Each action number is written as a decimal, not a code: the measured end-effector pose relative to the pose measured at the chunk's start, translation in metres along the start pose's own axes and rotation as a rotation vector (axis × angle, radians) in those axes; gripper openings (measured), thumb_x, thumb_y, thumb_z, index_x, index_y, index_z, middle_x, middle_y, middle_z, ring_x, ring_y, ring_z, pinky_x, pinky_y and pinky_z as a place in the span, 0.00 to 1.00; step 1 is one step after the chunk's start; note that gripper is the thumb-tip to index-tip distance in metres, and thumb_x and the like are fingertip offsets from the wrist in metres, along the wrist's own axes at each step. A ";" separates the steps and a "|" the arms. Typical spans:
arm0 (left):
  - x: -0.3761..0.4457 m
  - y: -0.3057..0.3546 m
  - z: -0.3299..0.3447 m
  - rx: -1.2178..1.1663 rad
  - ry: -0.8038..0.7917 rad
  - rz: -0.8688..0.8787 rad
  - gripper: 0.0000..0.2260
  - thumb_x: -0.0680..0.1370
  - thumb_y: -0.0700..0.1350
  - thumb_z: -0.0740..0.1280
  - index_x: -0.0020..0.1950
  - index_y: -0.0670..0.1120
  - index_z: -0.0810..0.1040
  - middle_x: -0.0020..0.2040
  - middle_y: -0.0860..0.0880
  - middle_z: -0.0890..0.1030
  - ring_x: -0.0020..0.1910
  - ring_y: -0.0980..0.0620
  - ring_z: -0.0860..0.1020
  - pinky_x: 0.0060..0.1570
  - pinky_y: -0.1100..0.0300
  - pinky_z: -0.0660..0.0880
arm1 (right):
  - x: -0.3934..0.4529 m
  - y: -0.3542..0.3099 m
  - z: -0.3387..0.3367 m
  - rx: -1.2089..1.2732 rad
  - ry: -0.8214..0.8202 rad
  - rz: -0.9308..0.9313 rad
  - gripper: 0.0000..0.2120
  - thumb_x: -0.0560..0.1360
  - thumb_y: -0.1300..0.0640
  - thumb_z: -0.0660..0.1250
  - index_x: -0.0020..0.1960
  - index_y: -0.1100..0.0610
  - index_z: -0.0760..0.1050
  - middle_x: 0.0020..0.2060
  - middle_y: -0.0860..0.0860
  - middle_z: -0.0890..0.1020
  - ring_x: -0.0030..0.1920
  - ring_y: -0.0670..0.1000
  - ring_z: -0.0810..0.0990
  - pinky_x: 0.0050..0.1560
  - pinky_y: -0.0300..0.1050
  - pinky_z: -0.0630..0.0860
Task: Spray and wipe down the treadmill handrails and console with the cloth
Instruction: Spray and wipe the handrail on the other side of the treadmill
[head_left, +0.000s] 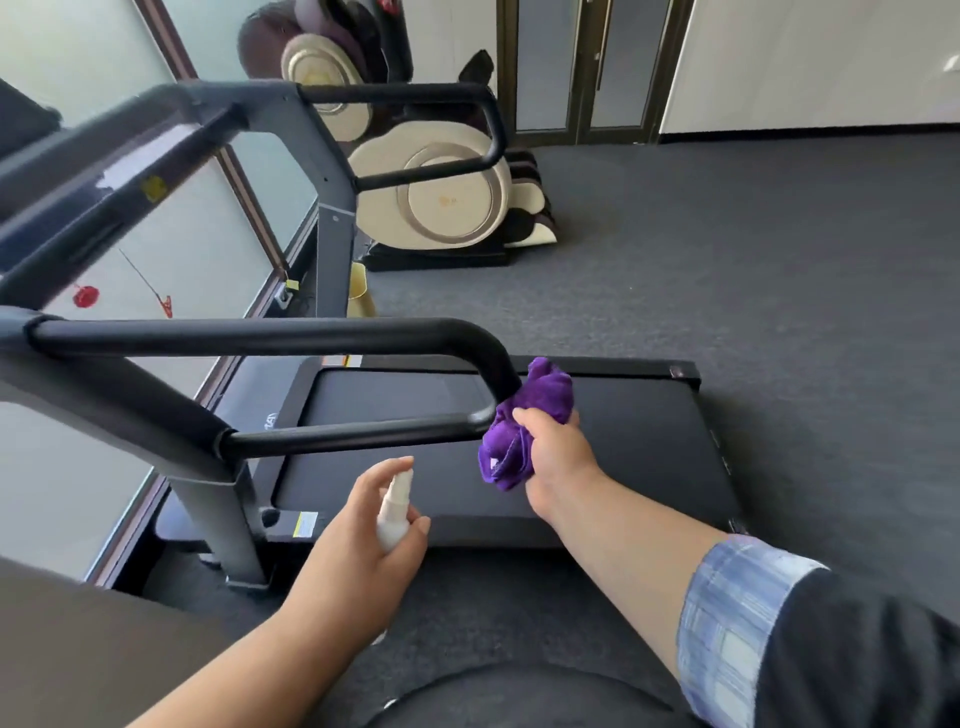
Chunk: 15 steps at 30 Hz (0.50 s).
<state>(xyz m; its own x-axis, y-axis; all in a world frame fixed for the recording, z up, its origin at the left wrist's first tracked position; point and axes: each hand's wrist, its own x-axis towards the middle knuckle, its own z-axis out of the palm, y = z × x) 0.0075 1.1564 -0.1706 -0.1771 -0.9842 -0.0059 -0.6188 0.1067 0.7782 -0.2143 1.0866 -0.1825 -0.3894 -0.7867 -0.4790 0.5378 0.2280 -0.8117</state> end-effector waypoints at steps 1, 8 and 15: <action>-0.001 0.000 -0.001 -0.001 0.004 -0.005 0.24 0.73 0.55 0.67 0.65 0.73 0.64 0.44 0.62 0.81 0.29 0.56 0.78 0.26 0.66 0.74 | 0.001 0.003 0.002 -0.047 0.004 0.011 0.14 0.74 0.60 0.70 0.52 0.44 0.72 0.34 0.45 0.84 0.28 0.45 0.83 0.23 0.42 0.76; 0.027 0.002 0.011 0.020 -0.081 0.020 0.23 0.69 0.64 0.61 0.63 0.74 0.63 0.47 0.66 0.79 0.34 0.59 0.78 0.33 0.61 0.74 | 0.012 0.030 0.001 -0.063 -0.077 0.258 0.11 0.78 0.62 0.65 0.59 0.56 0.77 0.46 0.56 0.87 0.50 0.60 0.85 0.51 0.57 0.81; 0.082 0.041 0.052 0.090 -0.298 0.179 0.22 0.72 0.60 0.62 0.61 0.78 0.57 0.50 0.70 0.75 0.45 0.64 0.76 0.40 0.71 0.68 | 0.049 -0.010 -0.045 -0.409 0.092 0.143 0.19 0.75 0.66 0.65 0.61 0.49 0.74 0.48 0.55 0.83 0.47 0.58 0.84 0.52 0.60 0.82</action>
<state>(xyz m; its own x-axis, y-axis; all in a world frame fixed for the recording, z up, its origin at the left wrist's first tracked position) -0.0723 1.0872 -0.1721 -0.4959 -0.8657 -0.0682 -0.6204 0.2983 0.7253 -0.2725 1.0715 -0.2125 -0.4076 -0.6807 -0.6087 0.2585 0.5534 -0.7918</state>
